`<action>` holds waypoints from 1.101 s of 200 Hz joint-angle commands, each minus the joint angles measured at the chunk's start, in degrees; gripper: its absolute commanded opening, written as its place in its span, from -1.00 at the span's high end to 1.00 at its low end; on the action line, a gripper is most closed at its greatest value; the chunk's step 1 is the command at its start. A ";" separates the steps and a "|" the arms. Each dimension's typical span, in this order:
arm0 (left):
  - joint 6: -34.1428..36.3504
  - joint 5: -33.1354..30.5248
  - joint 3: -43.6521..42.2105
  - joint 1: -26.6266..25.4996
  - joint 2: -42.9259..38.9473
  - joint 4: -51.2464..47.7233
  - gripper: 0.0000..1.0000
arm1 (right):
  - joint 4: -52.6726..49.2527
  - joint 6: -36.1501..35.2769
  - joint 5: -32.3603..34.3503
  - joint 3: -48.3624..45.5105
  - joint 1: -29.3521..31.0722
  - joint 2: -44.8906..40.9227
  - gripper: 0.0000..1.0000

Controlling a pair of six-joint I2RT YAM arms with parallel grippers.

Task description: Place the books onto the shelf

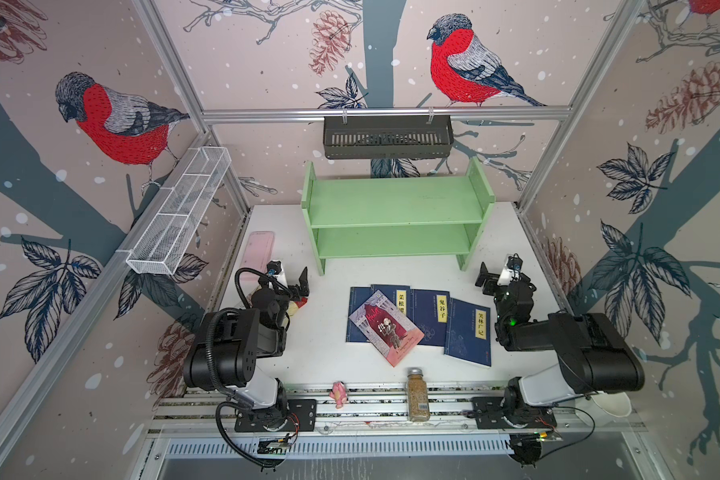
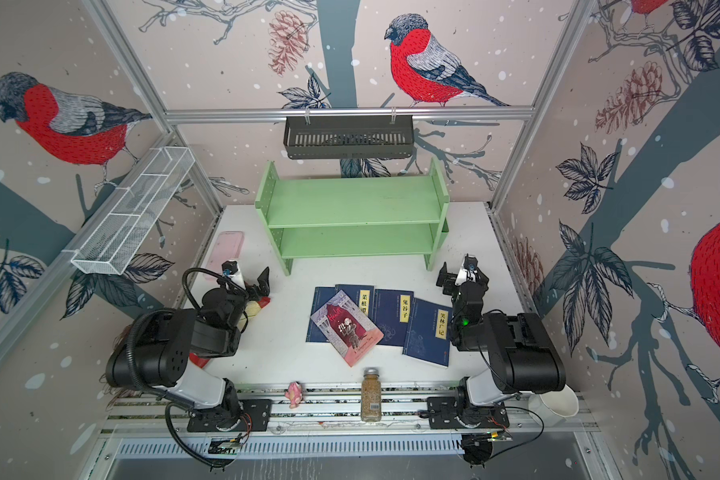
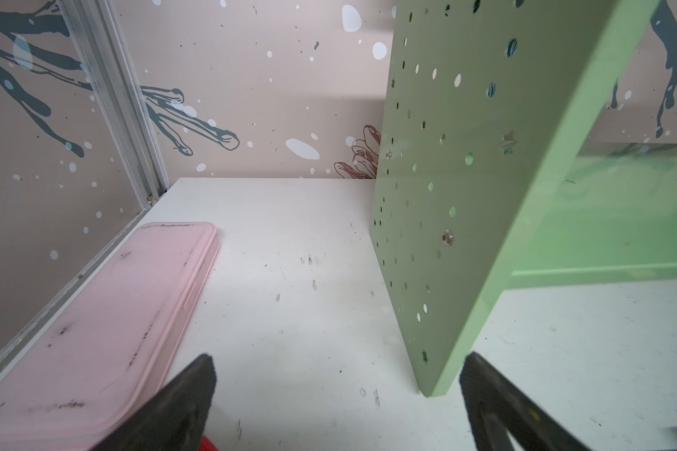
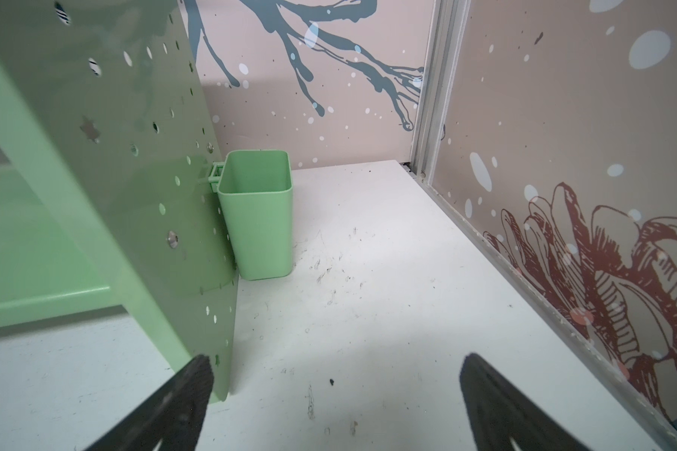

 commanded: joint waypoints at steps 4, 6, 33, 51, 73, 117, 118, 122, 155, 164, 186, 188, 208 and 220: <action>0.70 -0.33 0.10 -0.01 -0.24 0.91 -0.95 | -0.41 -0.14 -0.09 0.17 0.05 -0.06 -1.00; 0.64 -0.32 0.10 0.01 -0.27 0.85 -0.95 | -0.39 -0.16 -0.05 0.18 0.06 -0.06 -1.00; 0.70 -0.32 0.10 0.01 -0.28 0.85 -0.96 | -0.35 -0.09 -0.17 0.15 0.01 -0.13 -1.00; 0.70 -0.23 0.27 -0.01 -0.20 0.67 -0.95 | -0.42 -0.16 -0.15 0.25 0.05 -0.10 -1.00; 0.64 -0.15 -0.20 -0.01 -0.22 1.40 -0.95 | -0.04 -0.10 0.34 0.06 0.00 -0.23 -1.00; 0.31 -0.68 -1.79 -0.01 -2.37 2.75 -0.95 | -12.19 1.73 3.80 4.03 -0.21 -7.01 -1.00; 0.33 -0.68 -1.86 -0.01 -2.47 2.81 -0.95 | -12.32 1.75 3.92 4.02 -0.20 -7.18 -1.00; 0.35 -0.61 -2.04 -0.01 -2.79 2.97 -0.95 | -12.72 1.97 4.69 3.89 -0.18 -7.97 -1.00; 0.46 0.29 -2.11 0.06 -6.50 0.07 -0.95 | -18.06 3.37 11.03 3.68 1.72 -14.01 -1.00; 0.82 0.56 -2.05 0.01 -8.57 -1.82 -0.95 | -21.77 4.24 13.79 4.81 3.02 -17.44 -1.00; 0.68 1.73 0.06 -0.01 -15.19 -11.70 -0.95 | -42.48 16.60 21.41 13.99 3.71 -20.76 -1.00; 0.70 1.77 0.33 -0.01 -15.81 -12.58 -0.95 | -45.39 18.09 22.05 15.32 3.74 -20.86 -1.00; 0.46 4.25 3.61 -0.01 -21.36 -23.40 -0.95 | -64.58 24.63 21.25 25.07 3.88 -21.19 -1.00; 0.65 5.74 6.48 -0.01 -24.27 -31.99 -0.95 | -68.78 27.10 18.29 26.31 3.79 -22.06 -1.00</action>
